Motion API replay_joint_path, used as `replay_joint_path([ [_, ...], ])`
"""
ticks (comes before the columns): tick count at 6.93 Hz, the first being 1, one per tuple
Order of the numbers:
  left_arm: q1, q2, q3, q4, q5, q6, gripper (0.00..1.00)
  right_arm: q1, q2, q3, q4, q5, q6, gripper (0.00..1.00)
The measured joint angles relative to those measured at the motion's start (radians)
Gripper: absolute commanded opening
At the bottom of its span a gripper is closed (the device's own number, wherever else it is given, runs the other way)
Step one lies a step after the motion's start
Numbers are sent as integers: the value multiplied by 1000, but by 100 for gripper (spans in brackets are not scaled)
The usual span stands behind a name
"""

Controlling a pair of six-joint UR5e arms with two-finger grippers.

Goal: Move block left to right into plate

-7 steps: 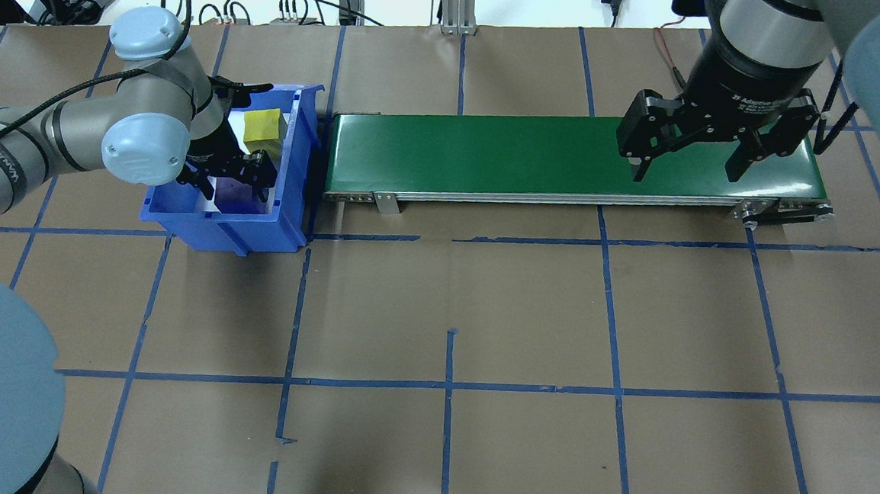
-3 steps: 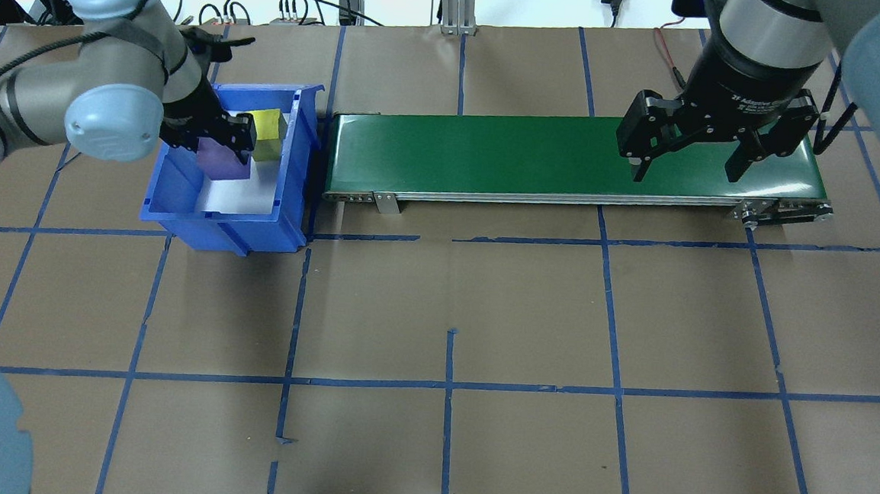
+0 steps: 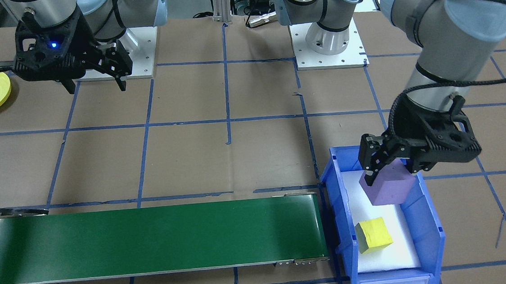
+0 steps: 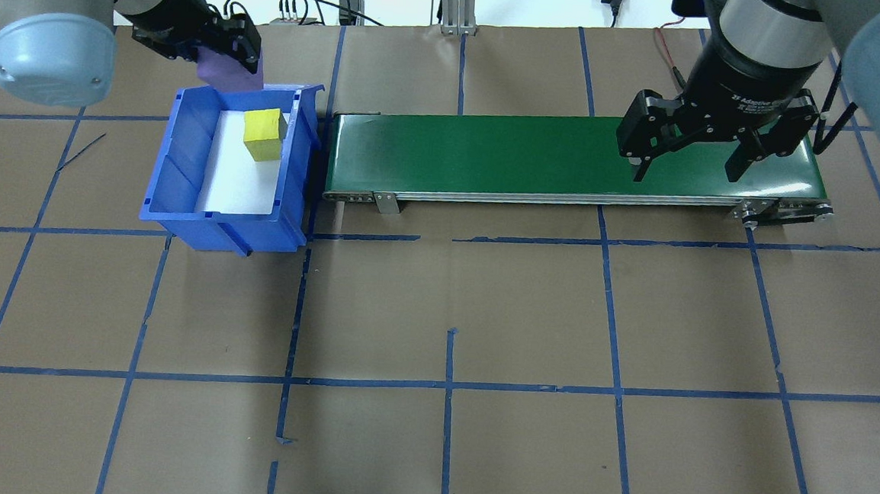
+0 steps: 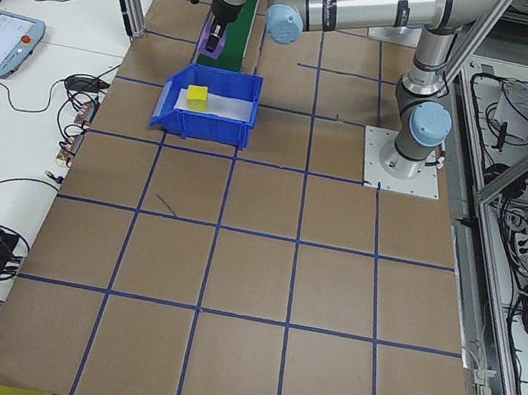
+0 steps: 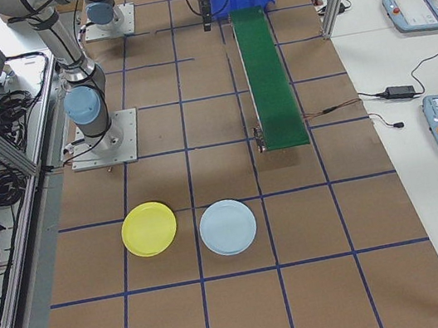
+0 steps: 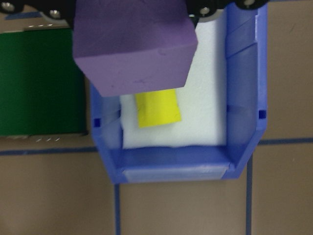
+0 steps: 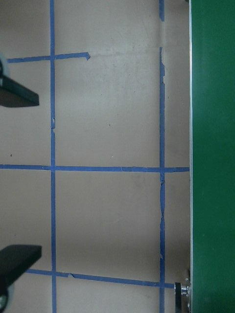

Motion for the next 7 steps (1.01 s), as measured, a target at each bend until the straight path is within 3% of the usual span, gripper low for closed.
replay_joint_path([
  [2,-91,-62,12,33,-13,-122,15,0,0,0,0,3,0,100],
  [5,-135,-212,0,137,-13,-176,19,-1,0,-1,0,5,0,100],
  [6,-139,-232,-8,143,-13,-191,71,-1,0,0,0,5,0,100],
  [7,-140,-241,-21,145,-12,-209,91,-1,0,0,0,5,0,100],
])
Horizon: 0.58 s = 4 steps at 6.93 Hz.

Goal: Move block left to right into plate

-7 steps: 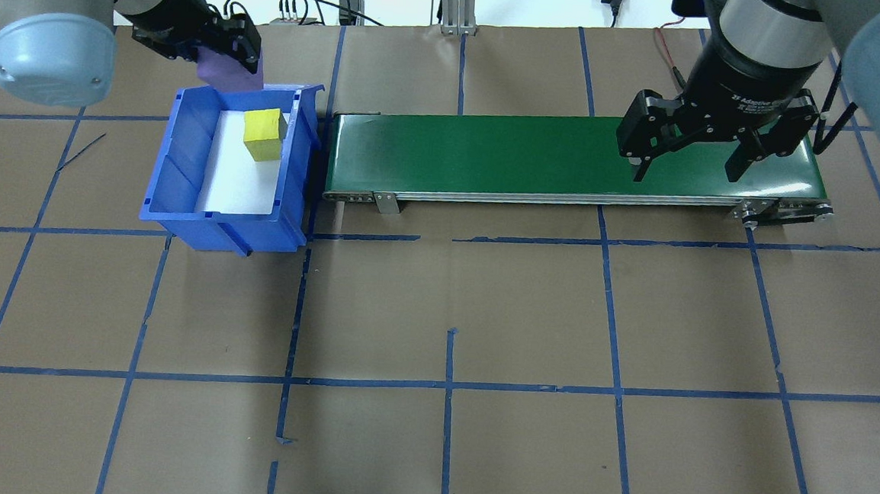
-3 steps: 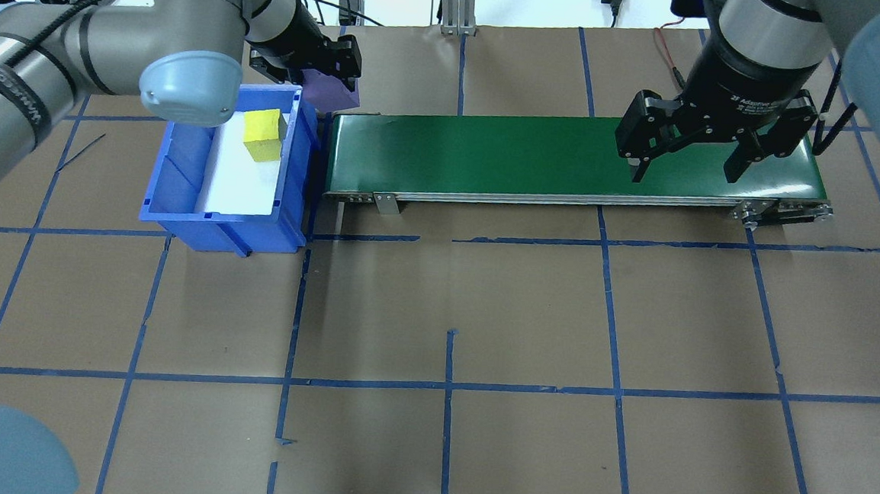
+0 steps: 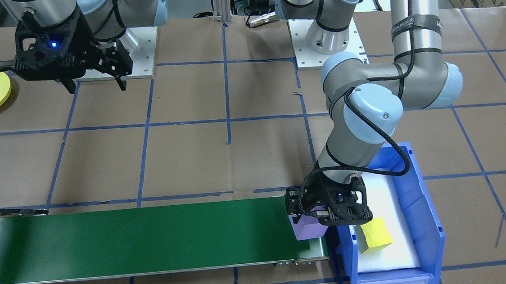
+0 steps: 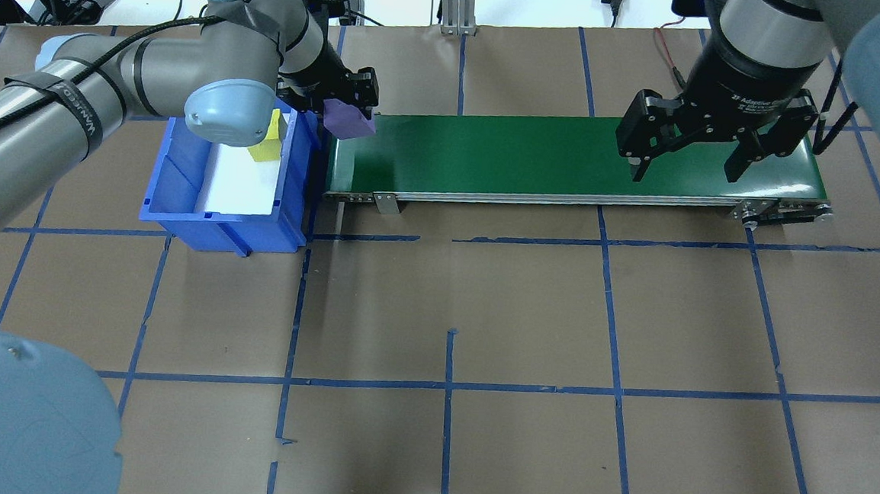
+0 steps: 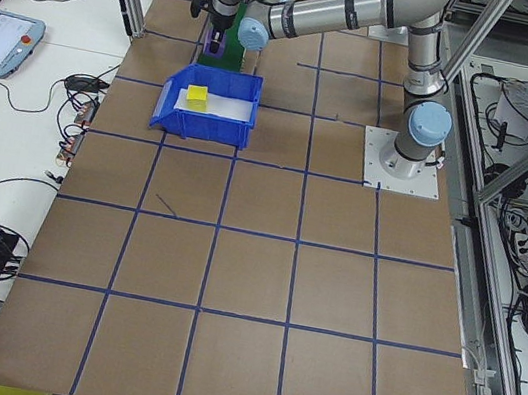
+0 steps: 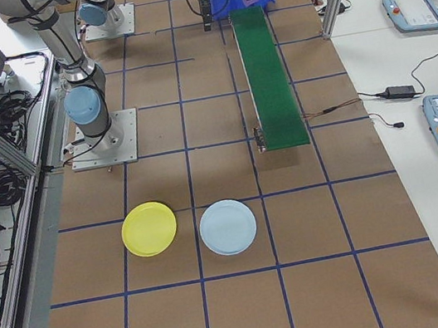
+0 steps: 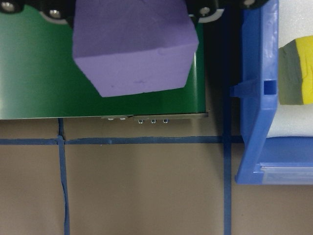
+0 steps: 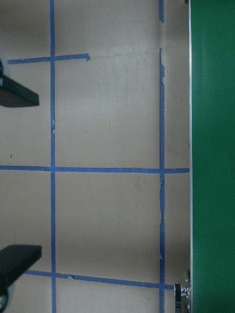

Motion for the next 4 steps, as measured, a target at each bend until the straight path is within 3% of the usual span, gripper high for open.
replay_joint_path([
  [1,0,-5,-8,1,1,-8,100,0,0,0,0,0,0,100],
  [4,0,22,23,0,24,11,100,0,0,0,0,0,0,100],
])
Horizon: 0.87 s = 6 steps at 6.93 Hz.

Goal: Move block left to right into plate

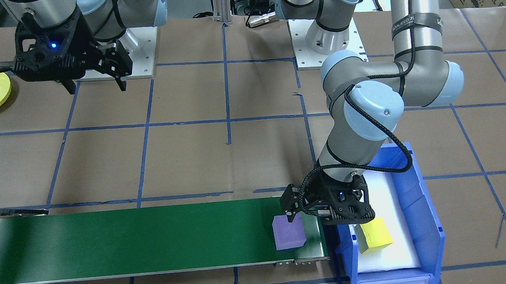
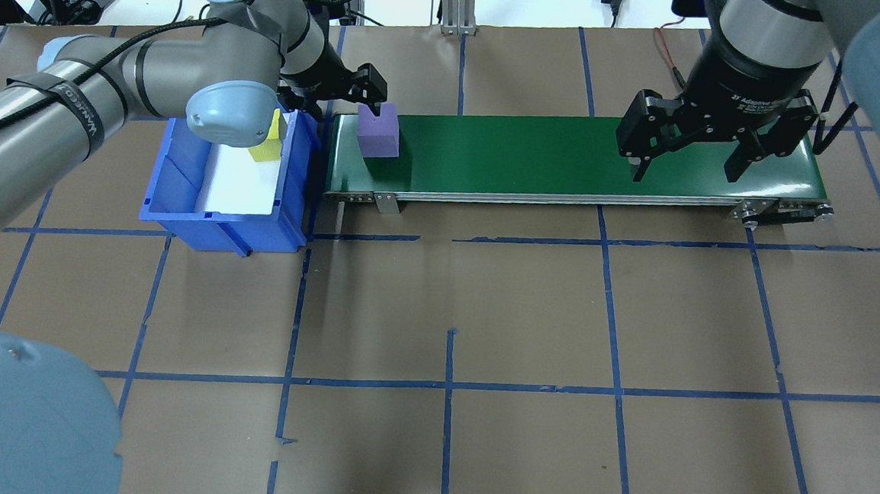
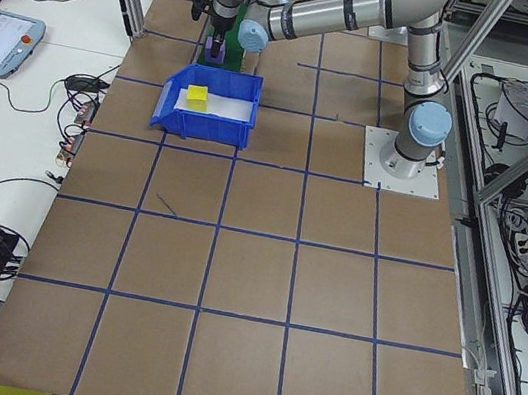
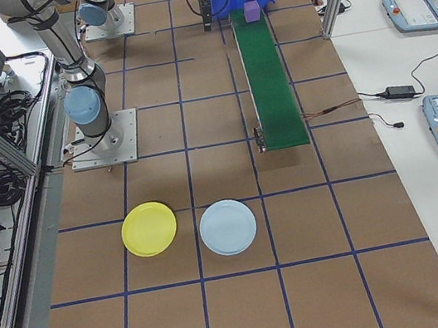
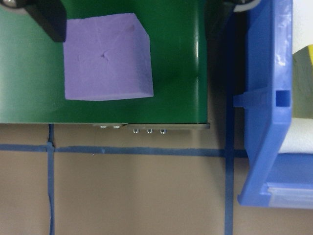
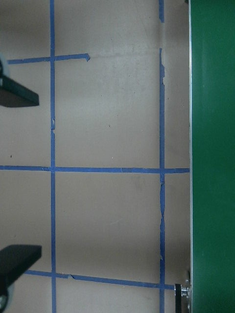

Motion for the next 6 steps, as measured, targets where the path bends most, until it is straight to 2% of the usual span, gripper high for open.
replay_joint_path([
  [2,29,42,44,-11,102,91,100,0,0,0,0,0,0,100],
  [3,75,49,53,-13,123,148,100,-4,0,-2,0,0,0,100],
  [6,187,-4,83,-13,123,222,100,-50,21,-18,-2,1,-14,100],
])
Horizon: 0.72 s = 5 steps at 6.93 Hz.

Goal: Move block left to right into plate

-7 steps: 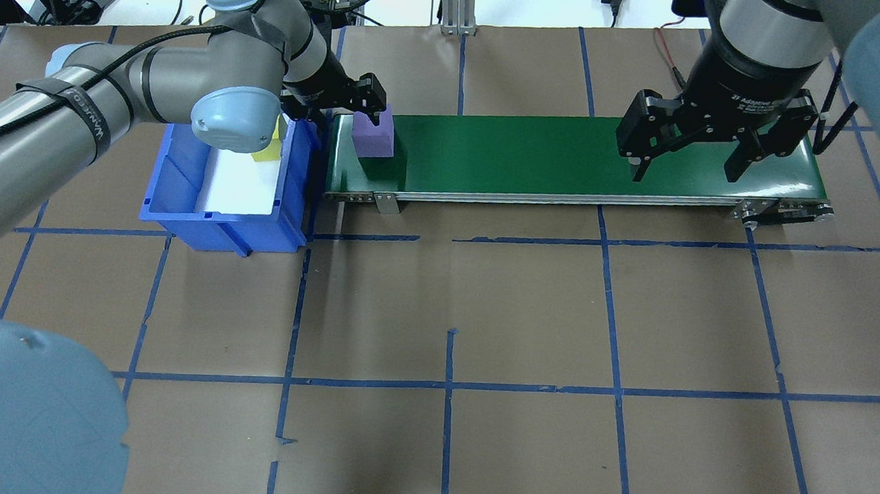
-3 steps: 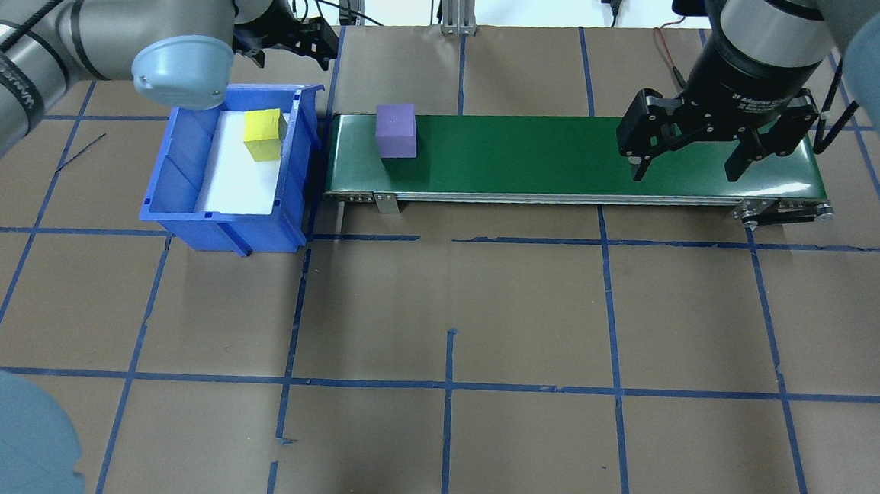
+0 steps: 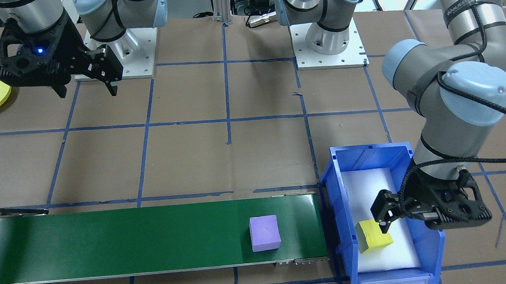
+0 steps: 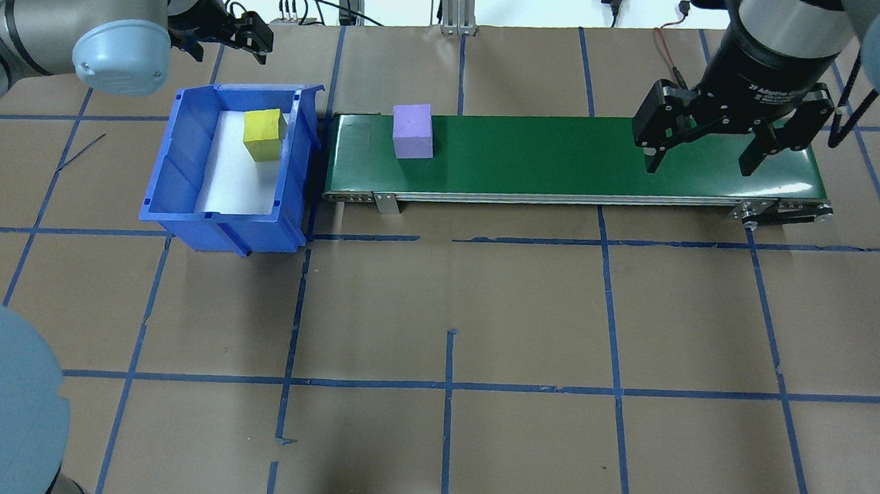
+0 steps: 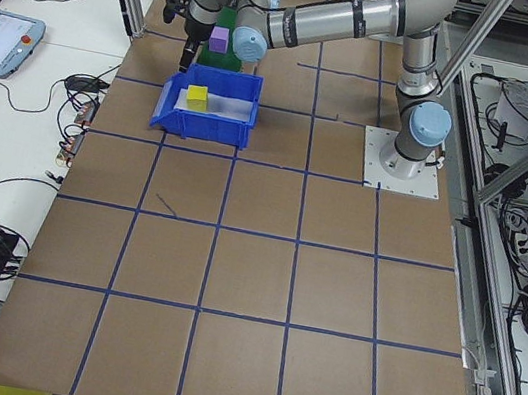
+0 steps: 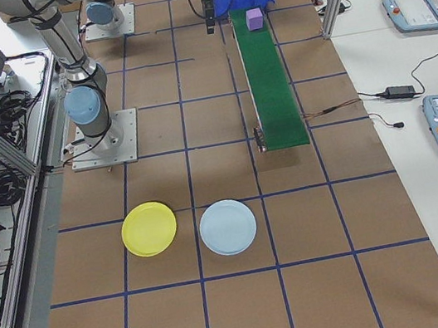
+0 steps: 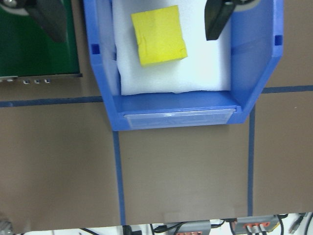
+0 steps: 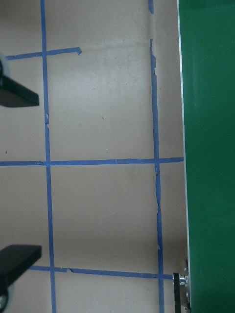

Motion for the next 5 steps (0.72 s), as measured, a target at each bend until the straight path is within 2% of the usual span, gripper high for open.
replay_joint_path([
  [3,18,-117,51,2,-2,-23,100,-68,124,-87,-25,3,-76,100],
  [4,19,-143,46,2,-12,-54,100,-111,160,-103,-29,19,-116,100],
  [5,19,-157,33,1,-24,-88,100,-174,194,-109,-40,74,-171,100],
])
